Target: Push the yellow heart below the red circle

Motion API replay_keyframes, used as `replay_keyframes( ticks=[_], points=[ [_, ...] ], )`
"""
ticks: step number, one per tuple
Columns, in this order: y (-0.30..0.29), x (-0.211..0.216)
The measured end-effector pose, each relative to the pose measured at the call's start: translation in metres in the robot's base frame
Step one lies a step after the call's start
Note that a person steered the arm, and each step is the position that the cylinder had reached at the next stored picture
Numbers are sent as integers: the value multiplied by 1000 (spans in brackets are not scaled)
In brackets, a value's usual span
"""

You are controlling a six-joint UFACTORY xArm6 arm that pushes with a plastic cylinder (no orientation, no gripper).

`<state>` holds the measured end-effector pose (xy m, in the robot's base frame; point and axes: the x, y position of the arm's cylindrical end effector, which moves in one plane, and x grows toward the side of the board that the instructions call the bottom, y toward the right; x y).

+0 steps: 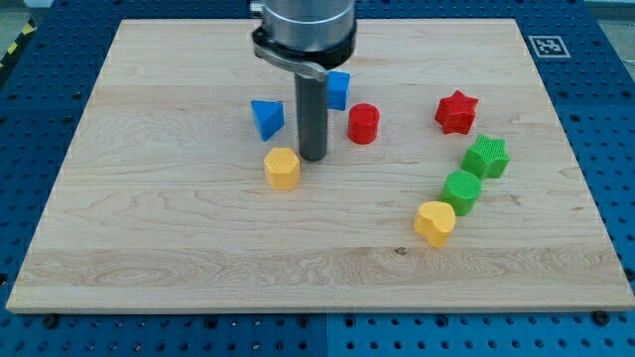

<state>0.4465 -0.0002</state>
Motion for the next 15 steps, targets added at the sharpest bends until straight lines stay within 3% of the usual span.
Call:
replay_keyframes(
  ticks=[2, 4, 6, 8, 9, 15],
  points=[
    [42, 21],
    [47, 65],
    [63, 141],
    [176, 142],
    [202, 138],
    [122, 106]
  ],
)
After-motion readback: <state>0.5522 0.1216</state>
